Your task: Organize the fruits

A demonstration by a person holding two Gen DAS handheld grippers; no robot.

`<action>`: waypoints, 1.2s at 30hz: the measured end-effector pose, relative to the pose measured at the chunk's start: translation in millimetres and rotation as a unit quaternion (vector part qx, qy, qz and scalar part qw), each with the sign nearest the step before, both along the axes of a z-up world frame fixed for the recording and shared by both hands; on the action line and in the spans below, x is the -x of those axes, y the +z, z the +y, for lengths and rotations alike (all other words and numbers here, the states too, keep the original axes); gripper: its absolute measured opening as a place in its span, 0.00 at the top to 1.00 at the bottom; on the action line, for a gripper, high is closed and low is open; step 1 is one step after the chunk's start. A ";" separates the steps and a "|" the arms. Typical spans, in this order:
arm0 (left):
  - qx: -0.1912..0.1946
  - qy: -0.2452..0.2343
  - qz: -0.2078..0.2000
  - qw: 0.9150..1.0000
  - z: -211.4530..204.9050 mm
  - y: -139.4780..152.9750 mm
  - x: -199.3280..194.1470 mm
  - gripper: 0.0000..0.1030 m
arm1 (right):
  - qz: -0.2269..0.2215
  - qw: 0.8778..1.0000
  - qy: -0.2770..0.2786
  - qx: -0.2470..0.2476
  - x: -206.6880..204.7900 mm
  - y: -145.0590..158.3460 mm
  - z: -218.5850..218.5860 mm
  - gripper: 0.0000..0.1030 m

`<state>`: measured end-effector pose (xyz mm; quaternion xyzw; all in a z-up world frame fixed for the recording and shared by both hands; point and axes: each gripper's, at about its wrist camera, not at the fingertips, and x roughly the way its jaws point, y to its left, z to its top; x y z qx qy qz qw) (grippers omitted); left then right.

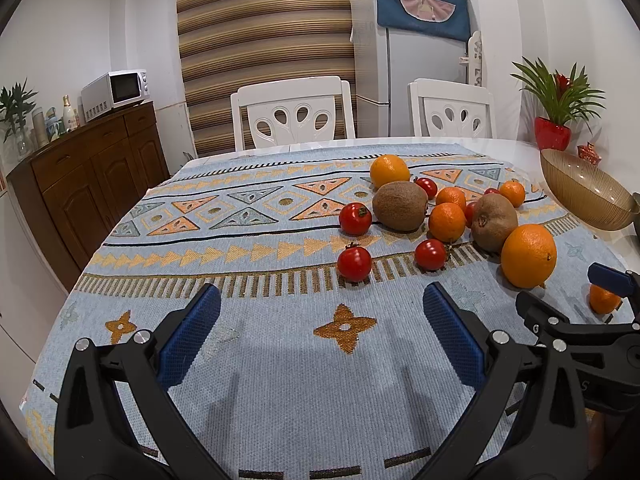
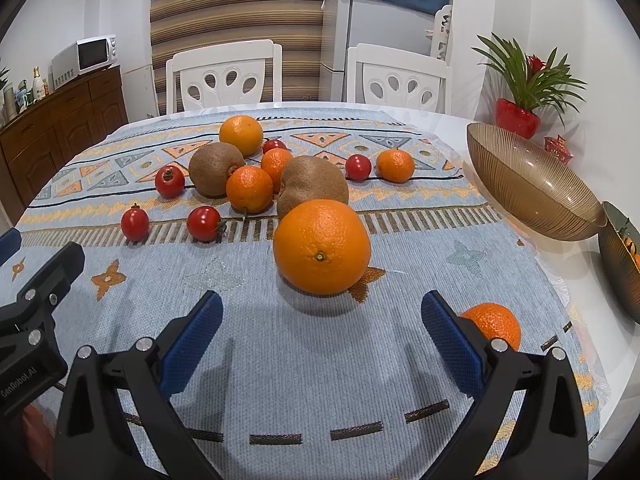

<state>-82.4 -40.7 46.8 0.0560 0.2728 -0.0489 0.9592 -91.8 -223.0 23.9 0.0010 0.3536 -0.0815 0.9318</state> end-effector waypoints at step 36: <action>0.002 -0.003 0.000 1.000 -2.9 0.1 2.9 0.03 | -0.002 1.000 -0.002 -0.009 1.5 1.0 -3.7 0.05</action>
